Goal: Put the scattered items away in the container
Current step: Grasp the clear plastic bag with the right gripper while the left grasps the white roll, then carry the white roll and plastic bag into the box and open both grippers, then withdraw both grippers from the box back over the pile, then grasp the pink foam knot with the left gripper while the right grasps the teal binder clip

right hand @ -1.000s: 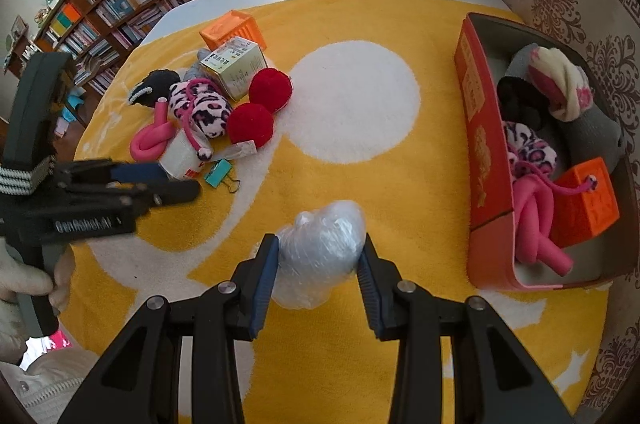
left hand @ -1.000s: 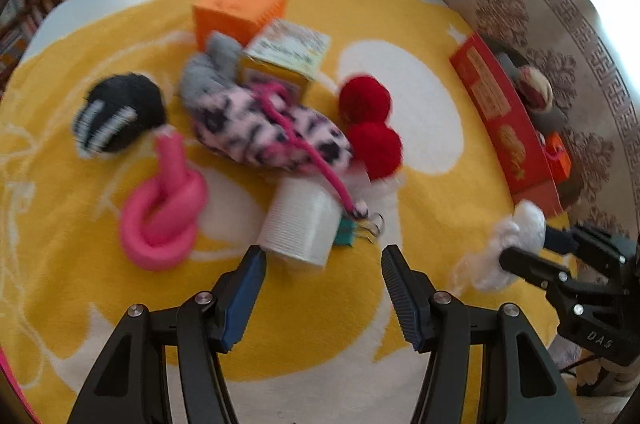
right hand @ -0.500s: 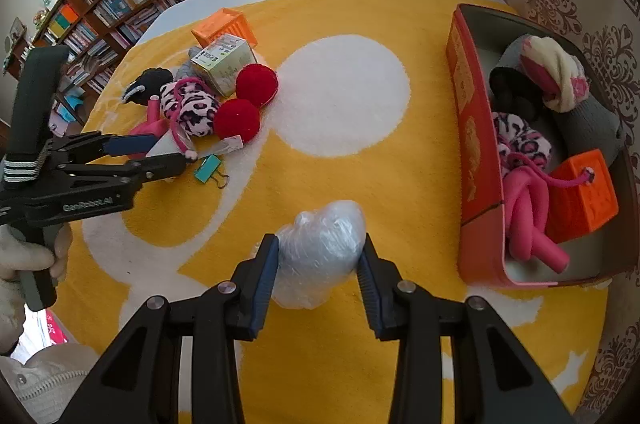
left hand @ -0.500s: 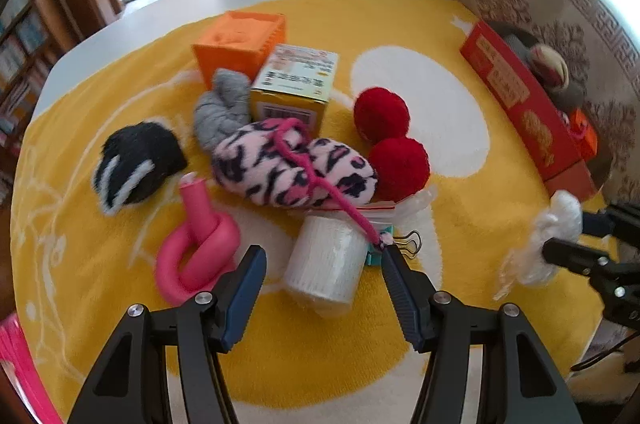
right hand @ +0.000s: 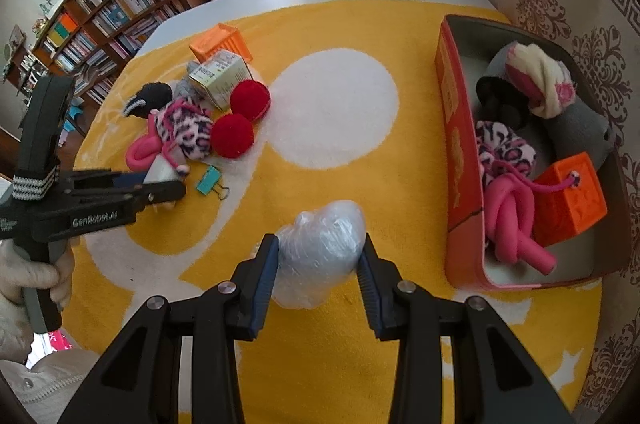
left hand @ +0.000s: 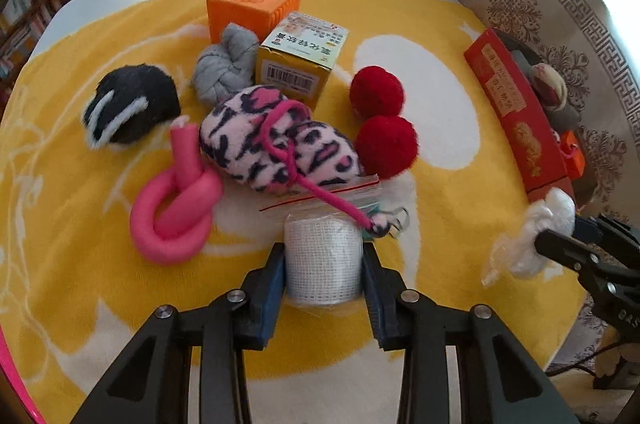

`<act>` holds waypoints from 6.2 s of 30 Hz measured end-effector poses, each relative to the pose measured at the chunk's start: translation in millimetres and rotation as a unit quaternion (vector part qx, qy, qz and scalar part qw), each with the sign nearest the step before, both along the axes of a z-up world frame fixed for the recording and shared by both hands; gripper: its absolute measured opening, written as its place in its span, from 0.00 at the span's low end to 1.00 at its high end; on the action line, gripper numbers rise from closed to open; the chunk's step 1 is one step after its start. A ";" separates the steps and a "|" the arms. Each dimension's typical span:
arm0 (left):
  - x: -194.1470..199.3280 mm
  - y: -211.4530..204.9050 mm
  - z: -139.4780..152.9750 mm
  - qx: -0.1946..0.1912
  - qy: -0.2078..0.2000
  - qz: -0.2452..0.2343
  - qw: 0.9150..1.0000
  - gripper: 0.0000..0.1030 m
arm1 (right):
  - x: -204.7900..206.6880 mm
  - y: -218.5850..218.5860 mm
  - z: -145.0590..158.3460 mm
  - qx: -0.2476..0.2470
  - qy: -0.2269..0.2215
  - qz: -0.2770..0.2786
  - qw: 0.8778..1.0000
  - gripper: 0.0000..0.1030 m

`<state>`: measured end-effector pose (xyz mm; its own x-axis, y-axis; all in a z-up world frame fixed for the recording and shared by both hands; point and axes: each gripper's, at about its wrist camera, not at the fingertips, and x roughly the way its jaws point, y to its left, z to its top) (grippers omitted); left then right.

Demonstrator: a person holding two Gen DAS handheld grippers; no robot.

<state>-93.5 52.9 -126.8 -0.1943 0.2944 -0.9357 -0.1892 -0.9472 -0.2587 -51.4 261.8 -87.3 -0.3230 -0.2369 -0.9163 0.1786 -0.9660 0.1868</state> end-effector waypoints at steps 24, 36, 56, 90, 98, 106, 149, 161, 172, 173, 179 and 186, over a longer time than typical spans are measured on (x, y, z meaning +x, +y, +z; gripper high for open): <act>19.1 98.7 63.9 0.066 0.044 -0.044 0.996 0.36 | 6.9 86.4 51.3 -0.026 0.066 -0.055 0.996 0.41; -2.6 190.1 84.1 0.097 0.059 -0.099 0.989 0.36 | 5.8 164.9 56.5 -0.010 0.071 -0.113 0.991 0.41; -46.1 275.0 54.3 0.079 0.060 -0.127 0.987 0.36 | -6.4 185.4 33.8 0.015 0.052 -0.102 0.993 0.41; -60.3 229.7 69.6 0.064 0.066 -0.052 0.994 0.64 | -50.7 159.7 46.3 0.003 0.093 -0.087 0.992 0.47; -47.7 183.7 69.7 0.060 0.055 -0.018 0.997 0.65 | -49.5 151.7 39.6 0.006 0.093 -0.093 0.991 0.60; -27.5 151.8 64.7 0.063 0.040 0.008 0.997 0.65 | -36.5 136.2 40.1 0.006 0.090 -0.098 0.991 0.60; 5.4 -85.9 14.2 0.017 -0.002 0.104 0.994 0.65 | -12.6 -61.9 26.2 -0.008 0.043 -0.022 0.999 0.60; -24.9 -75.5 -9.9 0.002 -0.013 0.062 0.998 0.65 | -11.3 -64.0 10.7 0.002 0.017 -0.034 0.999 0.61; -42.2 -65.4 -16.0 -0.023 0.012 0.040 0.999 0.64 | -13.3 -61.8 1.0 0.008 0.002 -0.043 0.999 0.60; -42.4 -64.8 -16.1 -0.027 0.015 0.038 0.999 0.64 | -13.8 -62.7 0.3 0.008 0.002 -0.042 0.999 0.60; -39.8 -65.2 -15.7 -0.041 0.034 0.031 0.998 0.58 | -17.1 -68.6 -3.2 0.012 0.002 -0.031 0.999 0.60; -41.4 -72.1 -14.3 -0.043 0.038 0.035 0.998 0.50 | -20.0 -80.7 -7.4 0.012 -0.001 -0.007 1.000 0.60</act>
